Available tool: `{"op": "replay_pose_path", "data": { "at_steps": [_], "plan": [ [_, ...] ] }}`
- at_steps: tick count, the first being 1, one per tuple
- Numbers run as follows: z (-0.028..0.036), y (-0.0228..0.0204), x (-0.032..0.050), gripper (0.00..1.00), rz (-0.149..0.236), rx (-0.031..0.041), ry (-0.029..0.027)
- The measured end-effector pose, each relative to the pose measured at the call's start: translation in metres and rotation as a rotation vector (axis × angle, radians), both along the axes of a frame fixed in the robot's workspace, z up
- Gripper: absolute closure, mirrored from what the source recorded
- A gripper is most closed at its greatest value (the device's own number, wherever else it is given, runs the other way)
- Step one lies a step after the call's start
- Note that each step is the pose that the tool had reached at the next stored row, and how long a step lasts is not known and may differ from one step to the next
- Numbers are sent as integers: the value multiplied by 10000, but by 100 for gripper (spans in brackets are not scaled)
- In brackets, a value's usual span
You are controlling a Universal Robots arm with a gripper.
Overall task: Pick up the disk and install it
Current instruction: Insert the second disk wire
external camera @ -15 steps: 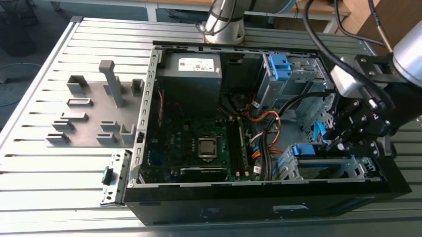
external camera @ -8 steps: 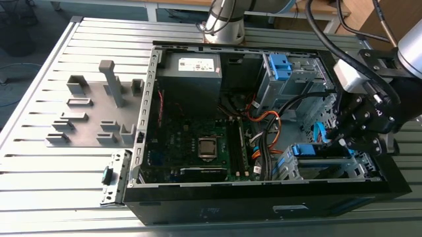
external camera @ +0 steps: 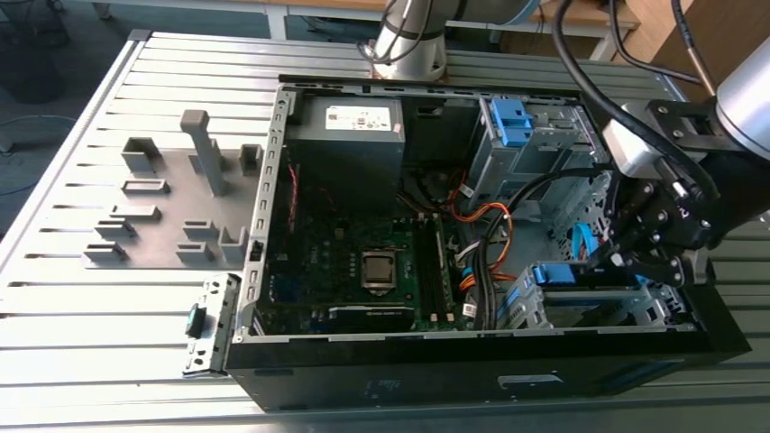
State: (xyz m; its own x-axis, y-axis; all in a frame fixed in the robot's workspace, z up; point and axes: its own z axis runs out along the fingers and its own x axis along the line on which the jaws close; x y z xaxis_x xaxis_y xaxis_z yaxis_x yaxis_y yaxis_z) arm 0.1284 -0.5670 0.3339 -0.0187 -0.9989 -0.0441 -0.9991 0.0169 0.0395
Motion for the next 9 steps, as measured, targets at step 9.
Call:
{"op": "replay_pose_path", "data": {
  "at_steps": [9],
  "plan": [
    [6, -22, 19, 89, 0, 33, 16]
  ]
}}
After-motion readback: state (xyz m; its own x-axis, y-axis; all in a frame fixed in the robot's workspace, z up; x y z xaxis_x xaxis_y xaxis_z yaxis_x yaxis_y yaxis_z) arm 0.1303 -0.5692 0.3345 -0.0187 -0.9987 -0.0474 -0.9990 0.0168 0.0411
